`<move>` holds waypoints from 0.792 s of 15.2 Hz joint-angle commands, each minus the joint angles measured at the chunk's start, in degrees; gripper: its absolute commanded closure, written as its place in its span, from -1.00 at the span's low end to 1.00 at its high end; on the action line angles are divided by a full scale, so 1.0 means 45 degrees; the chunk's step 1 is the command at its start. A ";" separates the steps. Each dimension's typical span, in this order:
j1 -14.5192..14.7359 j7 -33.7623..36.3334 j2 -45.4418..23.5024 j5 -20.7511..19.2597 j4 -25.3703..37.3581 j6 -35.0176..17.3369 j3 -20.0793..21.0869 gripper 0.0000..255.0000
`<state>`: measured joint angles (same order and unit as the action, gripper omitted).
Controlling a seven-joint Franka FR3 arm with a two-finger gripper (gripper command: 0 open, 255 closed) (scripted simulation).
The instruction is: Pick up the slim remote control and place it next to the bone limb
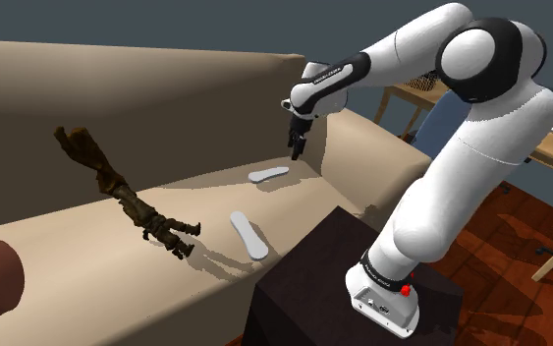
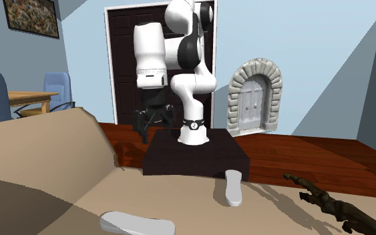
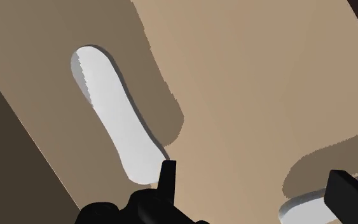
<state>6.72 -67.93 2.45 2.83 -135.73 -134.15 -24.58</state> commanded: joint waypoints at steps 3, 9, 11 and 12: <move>-0.0141 -0.2492 -0.2463 0.1284 0.1296 -0.0745 0.0001 -1.00; -0.1009 -0.5317 -0.5742 0.2524 0.3591 -0.1300 0.0851 -1.00; -0.1329 -0.6030 -0.6779 0.2697 0.4468 -0.1392 0.1183 -1.00; -0.1479 -0.6351 -0.7291 0.2746 0.4928 -0.1421 0.1340 -1.00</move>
<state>0.83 -94.85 -27.72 14.83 -116.16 -140.62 -19.33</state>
